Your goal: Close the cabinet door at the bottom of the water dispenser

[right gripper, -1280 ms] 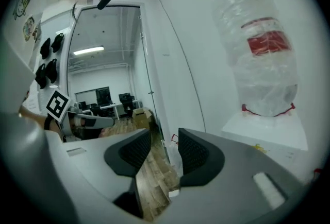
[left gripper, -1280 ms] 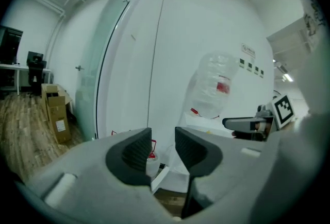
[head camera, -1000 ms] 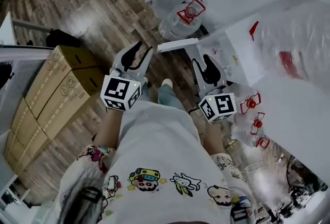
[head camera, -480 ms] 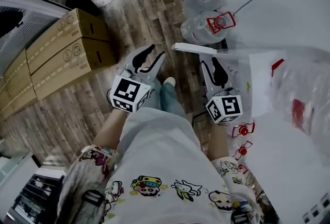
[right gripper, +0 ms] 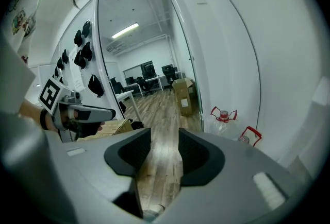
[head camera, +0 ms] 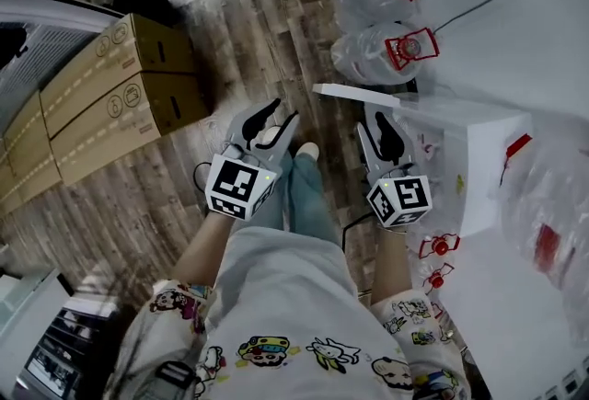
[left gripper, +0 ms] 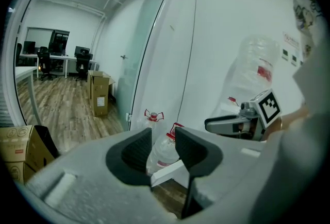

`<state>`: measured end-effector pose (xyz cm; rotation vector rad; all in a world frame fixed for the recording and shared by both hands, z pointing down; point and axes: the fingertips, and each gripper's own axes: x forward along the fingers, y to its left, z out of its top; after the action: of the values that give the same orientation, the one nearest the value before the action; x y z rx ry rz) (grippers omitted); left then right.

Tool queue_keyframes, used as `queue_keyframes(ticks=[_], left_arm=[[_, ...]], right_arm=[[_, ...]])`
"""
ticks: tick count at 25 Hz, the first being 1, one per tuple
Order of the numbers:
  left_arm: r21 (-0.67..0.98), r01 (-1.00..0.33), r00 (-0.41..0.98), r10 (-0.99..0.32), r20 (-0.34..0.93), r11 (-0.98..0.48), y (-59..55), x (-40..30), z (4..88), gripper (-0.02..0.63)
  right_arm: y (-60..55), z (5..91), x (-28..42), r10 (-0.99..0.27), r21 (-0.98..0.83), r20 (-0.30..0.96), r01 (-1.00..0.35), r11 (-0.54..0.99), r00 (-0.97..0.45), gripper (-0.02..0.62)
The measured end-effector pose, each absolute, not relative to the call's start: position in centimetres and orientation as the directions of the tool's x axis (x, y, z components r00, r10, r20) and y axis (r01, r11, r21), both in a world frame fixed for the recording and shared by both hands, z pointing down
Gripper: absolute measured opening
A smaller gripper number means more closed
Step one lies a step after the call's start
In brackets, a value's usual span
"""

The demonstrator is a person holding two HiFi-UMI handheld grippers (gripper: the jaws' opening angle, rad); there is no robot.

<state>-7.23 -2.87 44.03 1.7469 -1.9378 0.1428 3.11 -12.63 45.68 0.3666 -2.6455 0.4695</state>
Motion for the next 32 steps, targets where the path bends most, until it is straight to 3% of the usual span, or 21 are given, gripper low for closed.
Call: queue_keyframes(ticks=[13,32], left_arm=[[0.342,-0.919,0.011,-0.853,0.523,0.198,-3.8,-8.9,55.8,0.137],[0.363,-0.919,0.104,-0.795,0.598,0.152,-3.4,-10.1,69.5,0.137]], right_arm=[[-13.5,58.5,-1.3,-0.114,-0.283,0.552,-0.315,0.906,-0.826,0.17],[-12.3,79.1,-3.7,0.113,-0.131,0.813,0.009,0.991,-0.571,0.199]])
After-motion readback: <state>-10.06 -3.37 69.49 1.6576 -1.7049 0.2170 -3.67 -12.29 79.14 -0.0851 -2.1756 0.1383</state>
